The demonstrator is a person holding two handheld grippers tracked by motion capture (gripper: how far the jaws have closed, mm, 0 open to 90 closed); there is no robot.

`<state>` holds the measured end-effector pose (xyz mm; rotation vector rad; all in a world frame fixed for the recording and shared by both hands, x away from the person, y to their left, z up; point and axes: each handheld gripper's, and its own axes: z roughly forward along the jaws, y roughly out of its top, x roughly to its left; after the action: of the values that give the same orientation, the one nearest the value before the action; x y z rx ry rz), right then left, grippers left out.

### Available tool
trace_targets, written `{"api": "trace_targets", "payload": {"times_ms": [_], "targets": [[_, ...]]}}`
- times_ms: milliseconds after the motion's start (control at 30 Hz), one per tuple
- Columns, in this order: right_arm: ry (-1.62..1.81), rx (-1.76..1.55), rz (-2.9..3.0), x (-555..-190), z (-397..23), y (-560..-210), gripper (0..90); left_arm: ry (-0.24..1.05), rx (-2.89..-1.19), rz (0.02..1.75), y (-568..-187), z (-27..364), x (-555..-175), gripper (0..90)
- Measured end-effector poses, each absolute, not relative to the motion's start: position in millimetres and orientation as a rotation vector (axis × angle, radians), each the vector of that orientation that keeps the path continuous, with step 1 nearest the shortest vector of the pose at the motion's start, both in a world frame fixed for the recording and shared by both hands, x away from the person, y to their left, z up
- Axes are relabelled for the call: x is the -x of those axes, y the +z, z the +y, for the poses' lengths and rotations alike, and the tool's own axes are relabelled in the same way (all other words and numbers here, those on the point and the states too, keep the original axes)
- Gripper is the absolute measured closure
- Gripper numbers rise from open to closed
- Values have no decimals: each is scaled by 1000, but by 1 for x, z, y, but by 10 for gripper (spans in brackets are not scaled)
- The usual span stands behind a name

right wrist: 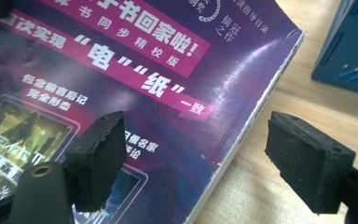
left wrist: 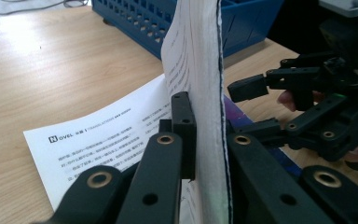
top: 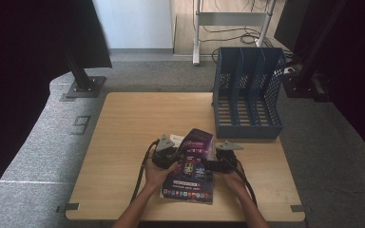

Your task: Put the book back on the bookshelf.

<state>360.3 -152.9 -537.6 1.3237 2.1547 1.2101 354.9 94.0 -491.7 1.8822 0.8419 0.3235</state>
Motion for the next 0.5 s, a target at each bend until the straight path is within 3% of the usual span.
{"api": "trace_targets", "payload": {"times_ms": [500], "targets": [[1249,-1368,2128,-379,-154,-533,179,331,-1882,824,-487,94,-352,871]]}}
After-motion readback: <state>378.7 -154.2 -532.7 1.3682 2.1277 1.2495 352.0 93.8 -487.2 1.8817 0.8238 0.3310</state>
